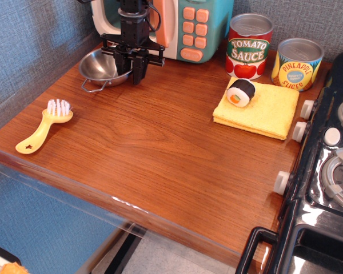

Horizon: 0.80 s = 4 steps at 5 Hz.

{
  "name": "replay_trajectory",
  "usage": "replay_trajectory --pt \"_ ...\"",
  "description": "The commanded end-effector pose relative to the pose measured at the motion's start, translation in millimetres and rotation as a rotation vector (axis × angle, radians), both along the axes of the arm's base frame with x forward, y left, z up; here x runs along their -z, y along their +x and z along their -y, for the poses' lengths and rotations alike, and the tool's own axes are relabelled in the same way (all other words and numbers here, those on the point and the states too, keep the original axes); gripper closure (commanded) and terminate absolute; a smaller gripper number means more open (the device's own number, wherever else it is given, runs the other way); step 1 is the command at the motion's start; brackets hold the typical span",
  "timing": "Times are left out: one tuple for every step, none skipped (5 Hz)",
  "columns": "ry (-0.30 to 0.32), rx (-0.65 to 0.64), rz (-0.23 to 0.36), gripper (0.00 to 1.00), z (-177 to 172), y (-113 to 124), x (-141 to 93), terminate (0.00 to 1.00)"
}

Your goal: Move pot to lower right corner

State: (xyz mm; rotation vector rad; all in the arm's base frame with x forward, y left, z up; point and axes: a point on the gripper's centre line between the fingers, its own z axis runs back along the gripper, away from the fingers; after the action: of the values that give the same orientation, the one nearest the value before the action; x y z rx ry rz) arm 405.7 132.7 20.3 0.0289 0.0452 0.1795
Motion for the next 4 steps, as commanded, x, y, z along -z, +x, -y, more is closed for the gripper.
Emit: replay_trajectory --pt "-0.074 0.025 0.245 1.0 13 -29 -95 0.0" --pt "-0.085 0.151 0.277 1.0 58 -62 -103 0.0" --pt "-0.053 0.286 0.273 1.0 105 -102 -83 0.0" --pt "-0.027 0.397 0.233 1.0 141 -134 -59 0.0"
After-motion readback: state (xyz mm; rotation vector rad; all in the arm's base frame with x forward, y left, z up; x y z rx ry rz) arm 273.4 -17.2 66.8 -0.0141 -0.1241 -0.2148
